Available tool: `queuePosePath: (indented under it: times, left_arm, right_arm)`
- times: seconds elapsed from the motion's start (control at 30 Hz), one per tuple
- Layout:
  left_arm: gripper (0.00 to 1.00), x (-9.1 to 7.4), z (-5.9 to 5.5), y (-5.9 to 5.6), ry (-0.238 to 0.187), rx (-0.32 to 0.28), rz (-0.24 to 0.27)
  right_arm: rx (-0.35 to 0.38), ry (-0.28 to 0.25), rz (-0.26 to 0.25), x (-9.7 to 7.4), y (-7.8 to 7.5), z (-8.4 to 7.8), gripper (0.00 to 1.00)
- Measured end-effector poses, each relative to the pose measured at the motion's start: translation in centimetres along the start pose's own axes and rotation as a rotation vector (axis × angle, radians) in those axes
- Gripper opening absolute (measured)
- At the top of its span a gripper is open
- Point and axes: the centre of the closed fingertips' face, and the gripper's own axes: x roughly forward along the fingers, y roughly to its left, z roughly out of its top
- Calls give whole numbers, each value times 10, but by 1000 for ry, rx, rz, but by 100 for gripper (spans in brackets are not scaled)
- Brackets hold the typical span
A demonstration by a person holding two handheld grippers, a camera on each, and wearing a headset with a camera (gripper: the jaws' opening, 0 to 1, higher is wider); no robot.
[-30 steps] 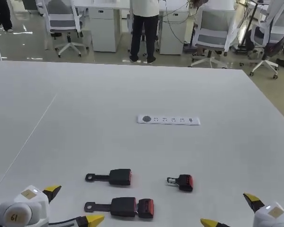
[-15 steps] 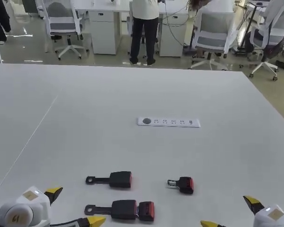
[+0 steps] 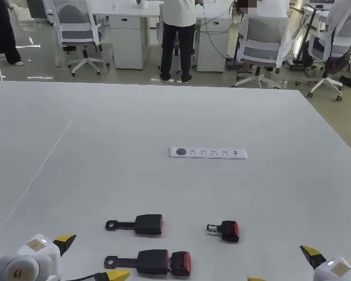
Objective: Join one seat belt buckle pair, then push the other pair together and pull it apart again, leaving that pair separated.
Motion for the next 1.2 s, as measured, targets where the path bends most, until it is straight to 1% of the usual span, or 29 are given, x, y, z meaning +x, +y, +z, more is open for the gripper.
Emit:
queuePosePath:
  times: [0.1, 0.3, 0.37, 0.43, 0.57, 0.67, 0.77, 0.9, 1.2]
  left_arm:
    - [97, 0, -1, 2, -1, -3, 2]
    - [97, 0, -2, 3, 5, 0, 0]
    - [97, 0, -1, 1, 3, -1, 1]
    - [97, 0, -2, 2, 4, -1, 2]
    - [97, -1, 1, 1, -3, -1, 4]
    - [97, -2, 3, -1, -6, -2, 7]
    - [98, -3, 4, 0, -9, -2, 13]
    - [98, -2, 3, 4, -12, -5, 15]
    - [97, -1, 1, 4, -11, -6, 14]
  right_arm:
    - [-3, 0, 1, 0, 1, 0, 90]
    - [-5, 4, 4, 1, 2, -1, 90]
    - [-5, 1, 5, 2, 2, 0, 90]
    - [-7, 3, 6, 2, 2, 0, 90]
    - [-18, 4, 11, 3, 3, 0, 90]
    - [-14, 1, 9, 3, 1, 1, 90]
    - [-15, 2, 8, 3, 1, 1, 90]
    - [-13, -3, 7, 3, 0, 2, 90]
    - [-11, -2, 7, 3, 1, 1, 90]
